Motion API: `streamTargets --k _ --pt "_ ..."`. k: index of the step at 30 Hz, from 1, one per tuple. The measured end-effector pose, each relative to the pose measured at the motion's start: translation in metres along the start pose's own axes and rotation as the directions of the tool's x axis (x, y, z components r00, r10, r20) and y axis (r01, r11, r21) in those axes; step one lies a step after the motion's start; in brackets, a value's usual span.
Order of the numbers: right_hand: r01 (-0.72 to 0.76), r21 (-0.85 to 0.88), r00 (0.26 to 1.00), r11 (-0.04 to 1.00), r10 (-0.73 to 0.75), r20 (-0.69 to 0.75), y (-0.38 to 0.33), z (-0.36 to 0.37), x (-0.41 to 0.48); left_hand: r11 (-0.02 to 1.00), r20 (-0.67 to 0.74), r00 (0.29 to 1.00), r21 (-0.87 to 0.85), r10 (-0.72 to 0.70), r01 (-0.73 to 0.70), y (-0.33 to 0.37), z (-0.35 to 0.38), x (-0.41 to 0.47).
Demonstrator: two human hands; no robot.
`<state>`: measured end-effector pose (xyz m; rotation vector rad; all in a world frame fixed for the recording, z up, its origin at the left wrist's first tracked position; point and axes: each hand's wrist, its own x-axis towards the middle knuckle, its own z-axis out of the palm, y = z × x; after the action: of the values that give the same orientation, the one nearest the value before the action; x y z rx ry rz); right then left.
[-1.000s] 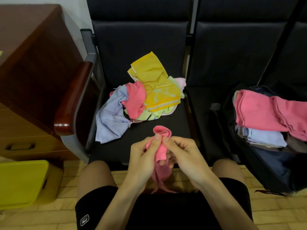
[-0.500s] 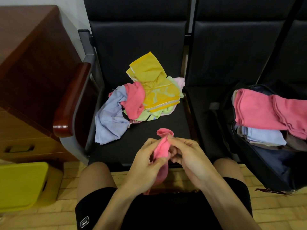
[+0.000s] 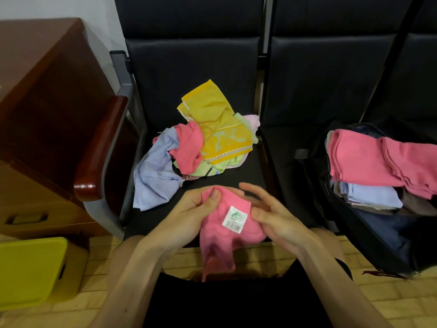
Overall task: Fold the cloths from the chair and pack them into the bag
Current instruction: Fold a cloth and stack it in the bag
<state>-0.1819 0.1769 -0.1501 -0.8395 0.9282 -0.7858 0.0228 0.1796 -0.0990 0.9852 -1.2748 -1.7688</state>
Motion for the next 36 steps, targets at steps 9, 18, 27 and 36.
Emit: streamTargets --k 9,18,27,36 --pt "-0.175 -0.109 0.966 0.978 0.192 0.176 -0.010 0.006 -0.010 0.997 0.120 0.992 0.069 0.036 -0.044 0.023 -0.021 -0.002" --pt "0.402 -0.413 0.873 0.817 -0.478 -0.095 -0.054 -0.004 -0.018 0.886 -0.204 0.963 0.459 0.178 -0.066 0.001 -0.040 0.005" --pt "0.355 -0.404 0.842 0.843 -0.476 -0.255 -0.047 -0.004 -0.018 0.896 -0.158 0.954 0.410 0.255 -0.172 0.002 -0.038 0.002" --pt "0.323 -0.219 0.862 0.921 -0.382 -0.335 -0.024 -0.016 -0.014 0.988 -0.175 0.975 0.102 0.136 -0.120 0.002 -0.019 0.010"
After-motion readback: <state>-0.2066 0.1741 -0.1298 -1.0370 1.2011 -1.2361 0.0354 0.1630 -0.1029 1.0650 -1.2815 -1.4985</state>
